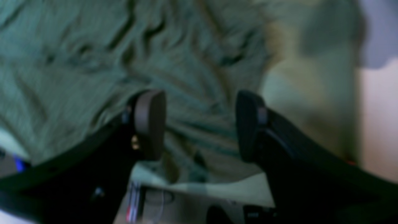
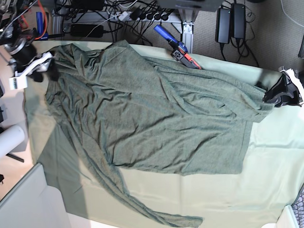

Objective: Fold the T-shirt properly

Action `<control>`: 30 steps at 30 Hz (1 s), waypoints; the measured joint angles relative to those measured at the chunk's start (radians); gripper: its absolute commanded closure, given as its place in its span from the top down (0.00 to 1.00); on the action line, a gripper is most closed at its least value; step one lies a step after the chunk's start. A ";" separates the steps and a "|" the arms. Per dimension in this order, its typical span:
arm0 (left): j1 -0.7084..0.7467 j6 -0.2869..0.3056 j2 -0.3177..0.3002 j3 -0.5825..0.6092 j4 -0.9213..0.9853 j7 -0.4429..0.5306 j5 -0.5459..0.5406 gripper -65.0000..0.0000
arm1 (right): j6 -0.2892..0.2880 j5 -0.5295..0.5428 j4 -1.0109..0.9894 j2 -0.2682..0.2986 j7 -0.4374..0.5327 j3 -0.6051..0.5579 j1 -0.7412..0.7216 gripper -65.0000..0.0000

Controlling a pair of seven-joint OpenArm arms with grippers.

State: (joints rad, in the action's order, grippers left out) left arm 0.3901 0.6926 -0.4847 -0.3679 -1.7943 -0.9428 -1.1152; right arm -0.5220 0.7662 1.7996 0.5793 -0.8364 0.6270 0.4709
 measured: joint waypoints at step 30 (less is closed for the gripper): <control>0.000 0.000 0.000 0.000 0.000 0.000 0.003 0.29 | -0.013 -0.304 0.090 0.002 0.067 -0.362 -0.034 0.00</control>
State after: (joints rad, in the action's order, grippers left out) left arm 0.3901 0.6926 -0.4847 -0.3679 -1.7943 -0.9428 -1.1126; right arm -0.5350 0.4625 1.8893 0.5816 -0.7696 0.2649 0.4370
